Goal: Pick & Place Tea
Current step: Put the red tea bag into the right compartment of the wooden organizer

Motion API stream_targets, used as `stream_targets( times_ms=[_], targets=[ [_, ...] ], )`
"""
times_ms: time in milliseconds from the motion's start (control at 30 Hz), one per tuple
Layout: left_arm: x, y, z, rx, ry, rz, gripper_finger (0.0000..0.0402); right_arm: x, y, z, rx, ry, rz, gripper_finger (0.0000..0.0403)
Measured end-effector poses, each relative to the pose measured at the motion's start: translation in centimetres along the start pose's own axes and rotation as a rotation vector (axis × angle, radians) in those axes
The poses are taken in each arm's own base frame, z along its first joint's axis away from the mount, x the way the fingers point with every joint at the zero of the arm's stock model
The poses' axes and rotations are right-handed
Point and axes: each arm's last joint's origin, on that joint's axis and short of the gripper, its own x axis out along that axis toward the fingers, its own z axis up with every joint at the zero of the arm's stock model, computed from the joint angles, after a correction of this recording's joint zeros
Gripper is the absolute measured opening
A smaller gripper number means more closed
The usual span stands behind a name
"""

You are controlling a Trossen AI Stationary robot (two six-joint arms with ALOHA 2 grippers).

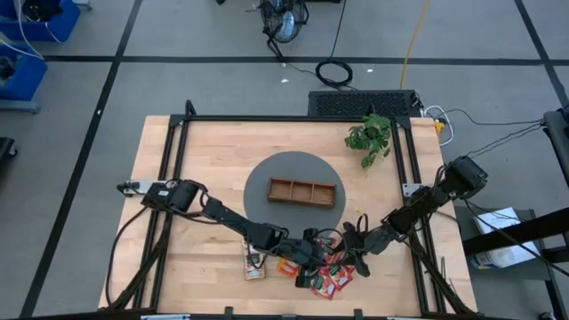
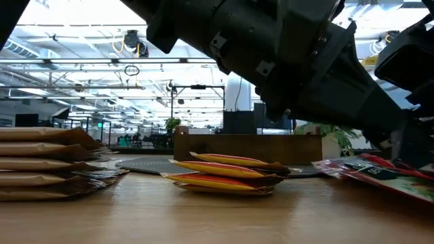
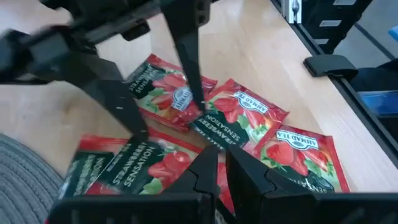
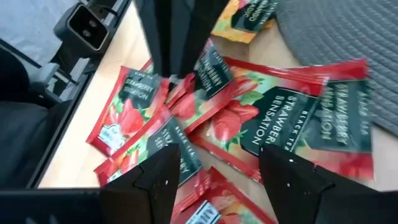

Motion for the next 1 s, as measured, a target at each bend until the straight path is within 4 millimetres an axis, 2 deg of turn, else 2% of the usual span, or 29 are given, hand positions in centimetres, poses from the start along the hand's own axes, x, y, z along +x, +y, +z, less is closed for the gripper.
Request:
stream_targets(
  times_ms=[133, 233, 333, 467, 600, 667, 833, 1000],
  targets=[
    [0.0, 0.1, 0.2, 0.039, -0.021, 0.054, 0.0035, 0.0, 0.1, 0.0, -0.017, -0.004, 0.006, 0.0200],
    [-0.5, -0.6, 1.1, 0.054, -0.032, 0.044, 0.0035, 0.0, 0.0, 0.1, -0.026, -0.009, 0.000, 0.0200],
    [-1.4, -2.2, 2.1, 0.040, 0.011, -0.014, 0.0035, 0.0, 0.0, 0.1, -0.030, -0.019, -0.014, 0.0200],
    [-1.9, -5.0, 1.1, -0.030, 0.166, -0.082, 0.0035, 0.0, -0.1, 0.1, -0.039, -0.020, -0.018, 0.0200],
    [-2.4, -7.7, 0.4, -0.040, 0.171, -0.115, 0.0035, 0.0, 0.0, 0.4, -0.046, -0.048, -0.007, 0.0200],
    [-2.3, -8.3, 0.1, -0.031, 0.165, -0.099, 0.0035, 0.0, -0.1, 0.6, -0.047, -0.062, -0.005, 0.0200],
    [-1.0, -7.7, -1.0, -0.061, 0.161, -0.088, 0.0035, 0.0, 0.0, 1.2, -0.045, -0.108, 0.016, 0.0200],
    [0.8, -5.8, -2.5, -0.104, 0.188, -0.080, 0.0035, 0.3, 0.2, 1.4, -0.061, -0.088, 0.006, 0.0200]
  ],
)
